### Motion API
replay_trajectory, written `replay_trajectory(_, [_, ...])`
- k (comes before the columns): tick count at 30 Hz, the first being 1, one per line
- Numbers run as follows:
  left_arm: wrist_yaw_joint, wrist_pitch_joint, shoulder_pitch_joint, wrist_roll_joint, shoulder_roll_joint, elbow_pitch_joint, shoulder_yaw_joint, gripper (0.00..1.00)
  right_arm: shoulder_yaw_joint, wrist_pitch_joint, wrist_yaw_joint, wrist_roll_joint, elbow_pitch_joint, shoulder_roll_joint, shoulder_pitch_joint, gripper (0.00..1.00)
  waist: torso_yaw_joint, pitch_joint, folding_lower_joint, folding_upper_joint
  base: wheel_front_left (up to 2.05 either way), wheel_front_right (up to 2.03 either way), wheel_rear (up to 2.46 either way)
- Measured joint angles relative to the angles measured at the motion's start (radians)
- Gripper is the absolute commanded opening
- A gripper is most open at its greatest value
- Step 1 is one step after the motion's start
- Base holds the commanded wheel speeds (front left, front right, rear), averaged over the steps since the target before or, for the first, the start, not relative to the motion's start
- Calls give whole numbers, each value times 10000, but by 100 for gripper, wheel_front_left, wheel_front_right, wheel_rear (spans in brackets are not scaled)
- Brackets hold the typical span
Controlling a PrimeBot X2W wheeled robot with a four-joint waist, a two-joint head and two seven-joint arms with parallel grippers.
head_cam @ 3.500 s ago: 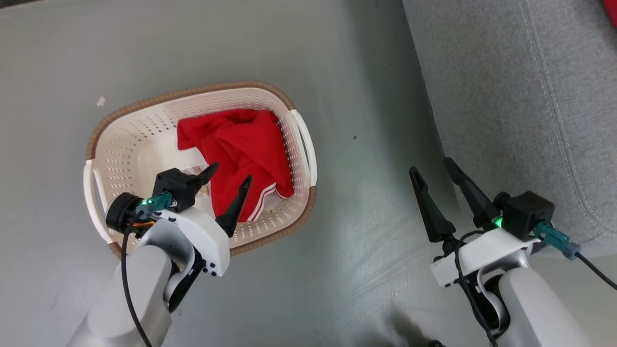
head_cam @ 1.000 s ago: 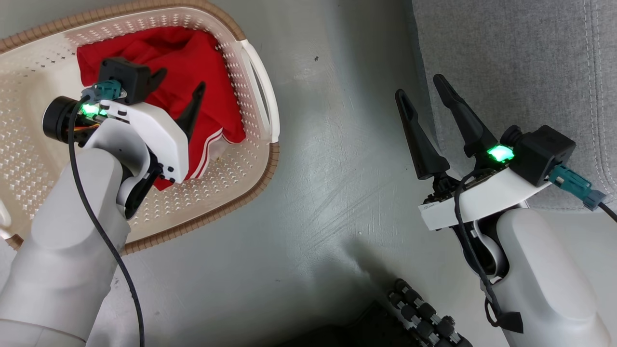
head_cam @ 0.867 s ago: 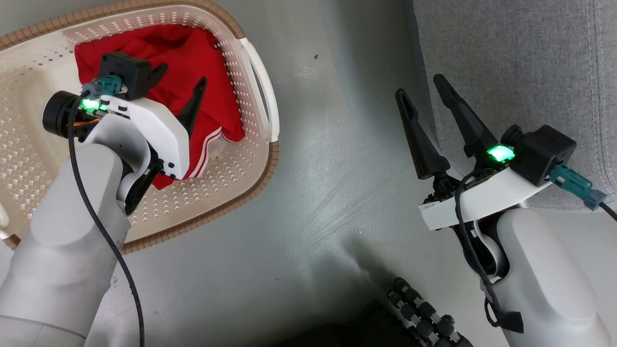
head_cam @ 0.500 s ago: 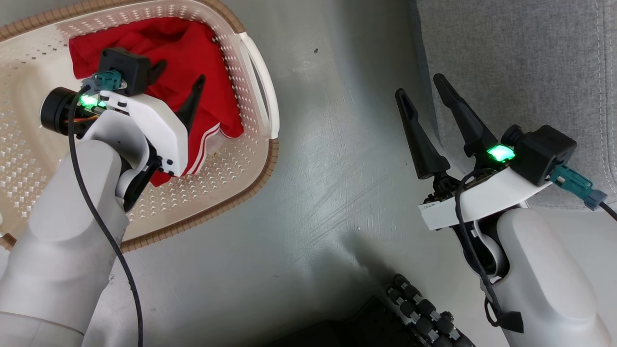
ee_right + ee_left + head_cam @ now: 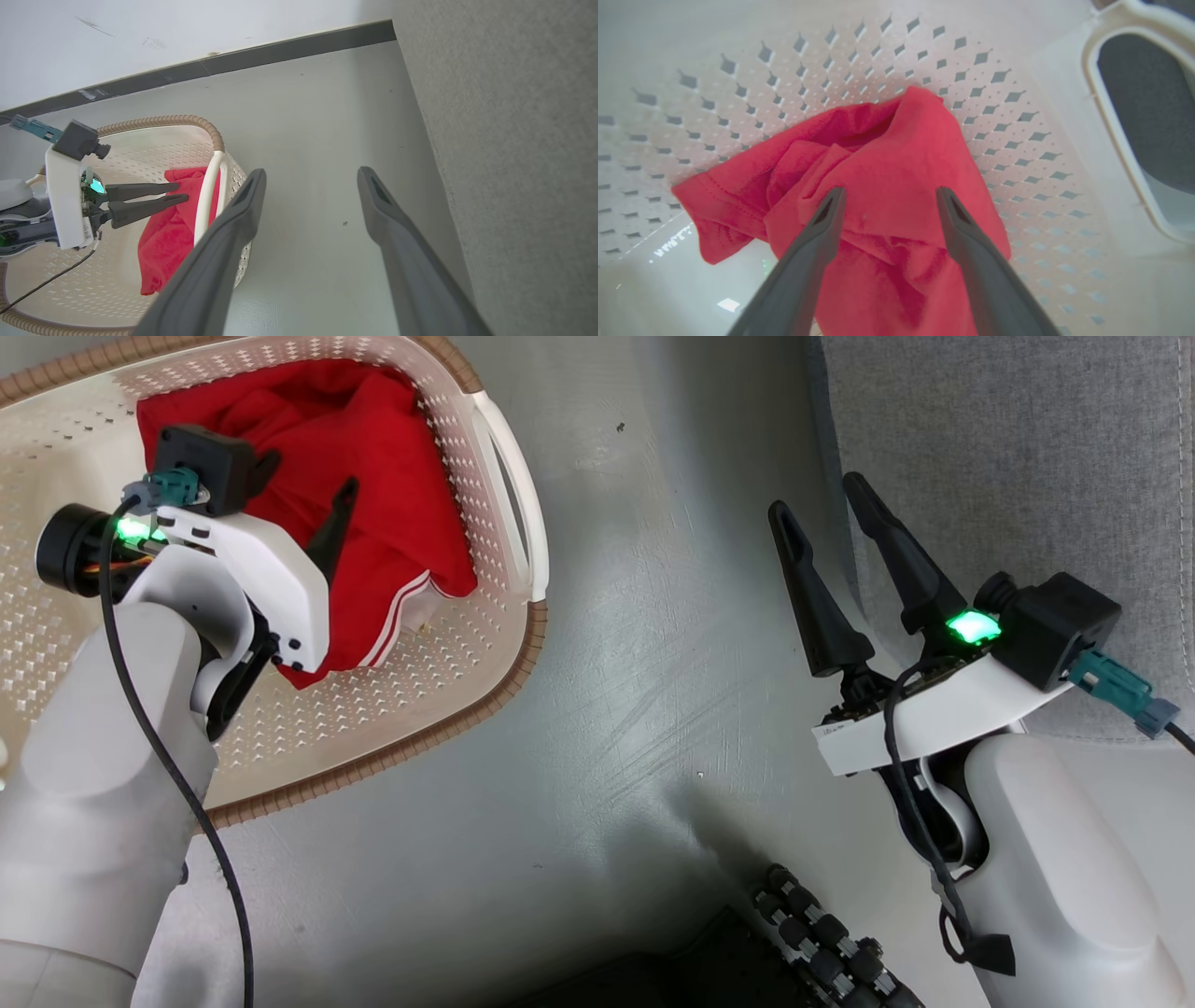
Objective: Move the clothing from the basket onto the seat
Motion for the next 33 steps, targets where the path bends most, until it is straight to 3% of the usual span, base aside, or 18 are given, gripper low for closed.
replay_trajectory(11, [-2, -10, -102, -2, -167, 245, -98, 100, 10, -2, 0, 0, 10, 0, -93, 100, -8, 60, 0, 0, 0, 0, 0])
replay_trajectory(33, [-2, 140, -595, 77, 21, 859, -213, 100, 23, -2, 0, -2, -33, 0, -93, 100, -94, 334, 0, 0, 0, 0, 0])
